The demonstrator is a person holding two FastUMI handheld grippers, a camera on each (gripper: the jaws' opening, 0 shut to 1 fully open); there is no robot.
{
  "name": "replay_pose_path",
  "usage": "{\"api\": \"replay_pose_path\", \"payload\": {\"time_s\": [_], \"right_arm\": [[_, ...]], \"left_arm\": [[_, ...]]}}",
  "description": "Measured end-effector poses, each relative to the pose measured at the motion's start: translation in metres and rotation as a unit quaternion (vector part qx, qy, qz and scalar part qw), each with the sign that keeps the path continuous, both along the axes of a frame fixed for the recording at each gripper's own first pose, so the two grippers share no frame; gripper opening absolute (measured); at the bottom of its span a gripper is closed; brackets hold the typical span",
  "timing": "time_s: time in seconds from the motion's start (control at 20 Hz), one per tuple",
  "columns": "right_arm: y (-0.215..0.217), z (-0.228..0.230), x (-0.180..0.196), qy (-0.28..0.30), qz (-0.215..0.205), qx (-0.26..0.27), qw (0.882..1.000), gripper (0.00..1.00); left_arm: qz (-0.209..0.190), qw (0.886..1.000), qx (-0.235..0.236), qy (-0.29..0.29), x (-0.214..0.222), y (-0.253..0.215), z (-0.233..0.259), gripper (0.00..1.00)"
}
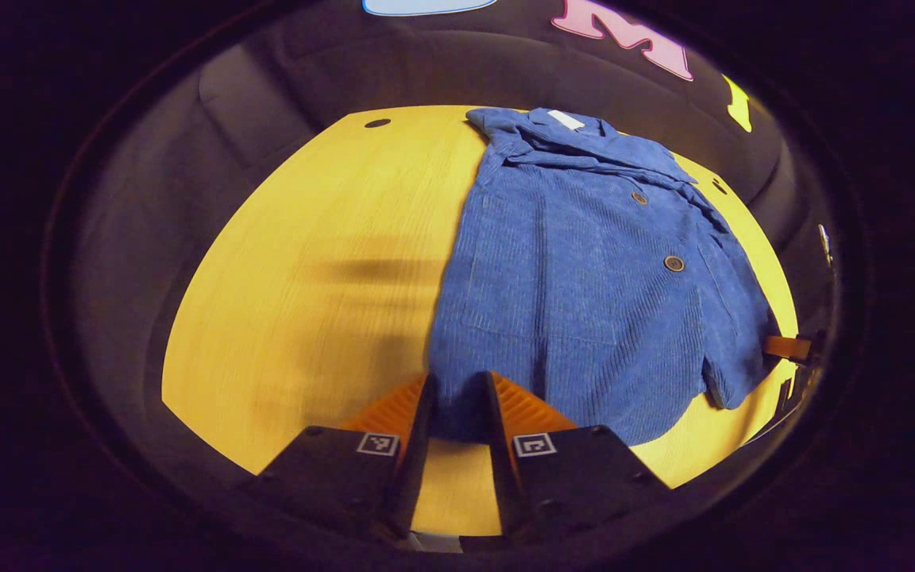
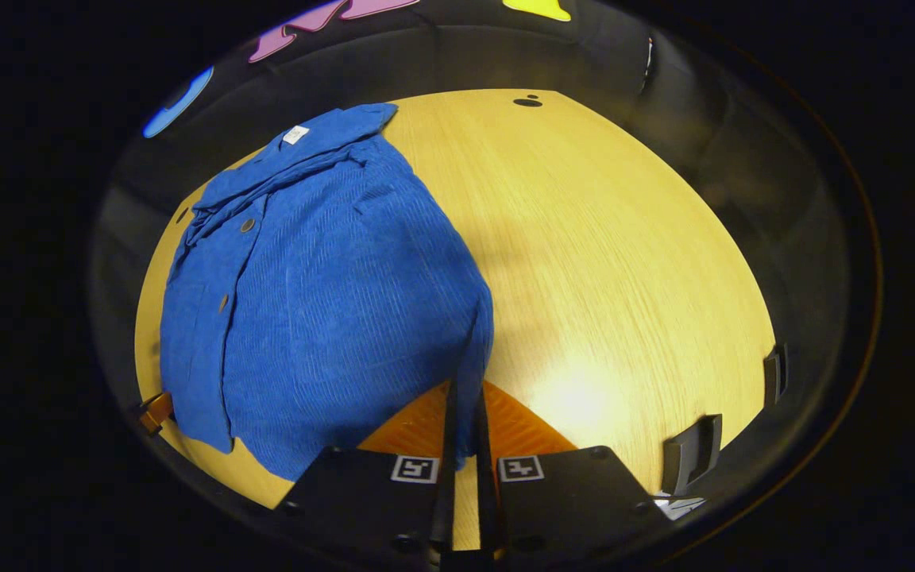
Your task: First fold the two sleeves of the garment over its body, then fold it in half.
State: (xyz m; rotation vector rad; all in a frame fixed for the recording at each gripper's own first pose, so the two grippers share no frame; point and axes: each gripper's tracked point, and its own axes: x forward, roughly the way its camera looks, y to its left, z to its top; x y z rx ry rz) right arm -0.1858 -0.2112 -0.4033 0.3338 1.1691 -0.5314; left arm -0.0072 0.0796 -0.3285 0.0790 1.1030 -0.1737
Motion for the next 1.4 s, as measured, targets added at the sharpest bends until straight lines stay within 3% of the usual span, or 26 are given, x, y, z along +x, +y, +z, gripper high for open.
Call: {"api": "replay_pose_path", "payload": {"time_s": [0.1,0.15,0.2,0.25,0.4,0.55,0.7,0.9,1.1,1.4], "right_arm": [[0.001,0.0,-0.001,0.003,0.022,-0.004,1.0,0.13],[0.001,0.0,0.001,0.001,0.032,0.001,0.999,0.13],[0.001,0.0,-0.001,0.0,0.023,0.004,1.0,0.13],[0.003,0.001,0.0,-0.001,0.021,0.007,1.0,0.01],[0.011,0.001,0.006,-0.034,0.033,0.036,0.998,0.01],[0.02,0.01,0.011,-0.054,0.0,0.085,0.995,0.01],[0.02,0.04,0.031,-0.083,0.007,0.077,0.994,0.01],[0.032,0.084,0.079,-0.123,0.055,0.068,0.989,0.01],[0.036,0.14,0.146,-0.179,0.098,0.049,0.978,0.01],[-0.003,0.217,0.281,-0.276,0.103,0.014,0.955,0.01]], "left_arm": [[0.013,1.0,0.001,-0.001,-0.002,-0.002,0.0,0.11],[0.009,1.0,-0.006,-0.001,-0.004,-0.006,0.0,0.04],[0.005,1.0,-0.017,0.004,-0.005,-0.01,0.001,0.02],[0.001,1.0,-0.03,0.008,-0.007,-0.013,-0.001,0.04],[-0.011,0.996,-0.079,0.025,-0.009,-0.025,0.004,0.0],[-0.015,0.996,-0.084,0.022,-0.009,-0.027,0.009,0.0],[-0.038,0.995,-0.092,-0.007,0.002,-0.032,0.036,0.0],[-0.062,0.993,-0.081,-0.063,0.039,-0.036,0.087,0.0],[-0.084,0.983,-0.113,-0.118,0.096,-0.059,0.144,0.0],[-0.105,0.968,-0.105,-0.2,0.22,-0.072,0.204,0.0]]}}
